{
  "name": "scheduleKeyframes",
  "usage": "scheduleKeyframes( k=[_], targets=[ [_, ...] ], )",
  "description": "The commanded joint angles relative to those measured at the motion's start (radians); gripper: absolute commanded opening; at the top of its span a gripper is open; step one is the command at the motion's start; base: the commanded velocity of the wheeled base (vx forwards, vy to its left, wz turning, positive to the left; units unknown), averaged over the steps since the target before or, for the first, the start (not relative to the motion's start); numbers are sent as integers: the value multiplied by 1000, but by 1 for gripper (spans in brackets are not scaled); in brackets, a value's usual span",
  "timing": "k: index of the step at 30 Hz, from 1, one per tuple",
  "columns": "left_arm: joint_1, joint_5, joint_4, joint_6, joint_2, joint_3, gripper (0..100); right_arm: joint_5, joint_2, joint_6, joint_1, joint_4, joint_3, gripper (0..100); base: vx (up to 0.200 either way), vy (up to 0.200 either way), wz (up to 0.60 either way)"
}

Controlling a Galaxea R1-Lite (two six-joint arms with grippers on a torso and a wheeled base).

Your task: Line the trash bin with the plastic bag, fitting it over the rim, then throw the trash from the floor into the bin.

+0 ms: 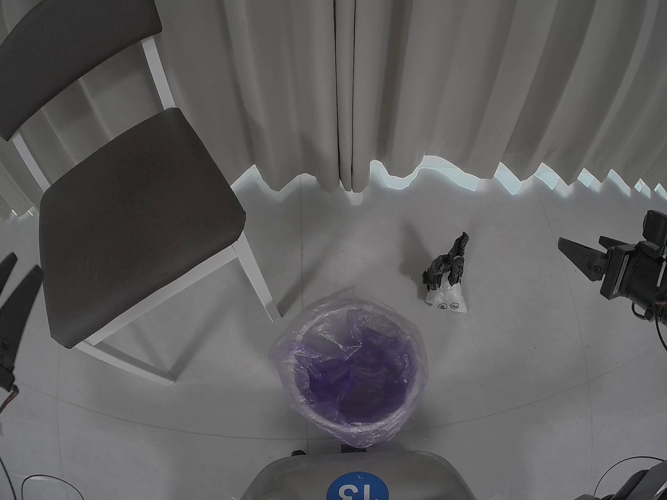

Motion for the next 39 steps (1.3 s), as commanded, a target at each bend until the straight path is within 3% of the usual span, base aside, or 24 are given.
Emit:
scheduleKeyframes(
  k=[1,5,12,20,25,32,39],
  targets=[
    [12,-14,50,-4,-138,-87,100,17,108,-6,-5,-44,-114,100,0,0,0],
    [60,-15,41,5,-83,-119,100,55,224,-12,-44,-38,-322,100,0,0,0],
    [144,-18,49,-10,-26,-102,100,178,323,3,-154,-122,-391,100,0,0,0],
    [189,-37,42,14,34,-56,100,178,565,-9,-211,-265,-421,100,0,0,0],
    [222,-41,30,16,24,-10,100,159,807,-5,-232,-355,-552,100,0,0,0],
    [235,-40,9,14,-2,54,100,162,1045,4,-237,-357,-733,100,0,0,0],
    [230,-43,9,16,17,56,100,162,1146,38,-234,-346,-809,100,0,0,0]
  ],
)
